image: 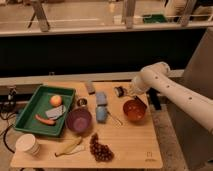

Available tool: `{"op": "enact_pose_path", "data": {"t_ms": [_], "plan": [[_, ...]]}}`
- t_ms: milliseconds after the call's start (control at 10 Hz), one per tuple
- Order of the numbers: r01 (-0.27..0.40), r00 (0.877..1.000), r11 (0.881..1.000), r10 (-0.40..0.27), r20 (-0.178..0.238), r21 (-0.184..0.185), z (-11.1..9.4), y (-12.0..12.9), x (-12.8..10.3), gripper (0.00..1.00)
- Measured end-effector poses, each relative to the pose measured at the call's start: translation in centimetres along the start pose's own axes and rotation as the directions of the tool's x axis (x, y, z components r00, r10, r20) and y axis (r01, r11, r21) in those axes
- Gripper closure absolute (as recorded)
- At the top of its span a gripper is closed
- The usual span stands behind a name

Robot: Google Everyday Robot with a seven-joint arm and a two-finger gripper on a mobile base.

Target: Wipe purple bowl with eraser

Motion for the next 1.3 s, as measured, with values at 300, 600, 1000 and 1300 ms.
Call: {"op": "enact_pose_path", "data": {"t_ms": [300,600,1000,1300], "plan": [[0.024,0.978,1.0,-0.027,0.208,0.017,0.6,1.3,2.2,0.55],[0.129,0.974,0.991,-0.135,0.181,0.048,0.2,-1.3,1.2,0.29],[0.418,0.908,0.905,-0.418,-0.011,0.075,1.2,-8.3,-7.1,0.2],[0.658,0.753,0.75,-0.655,-0.071,0.062,4.0,-13.2,-10.3,0.2]]}}
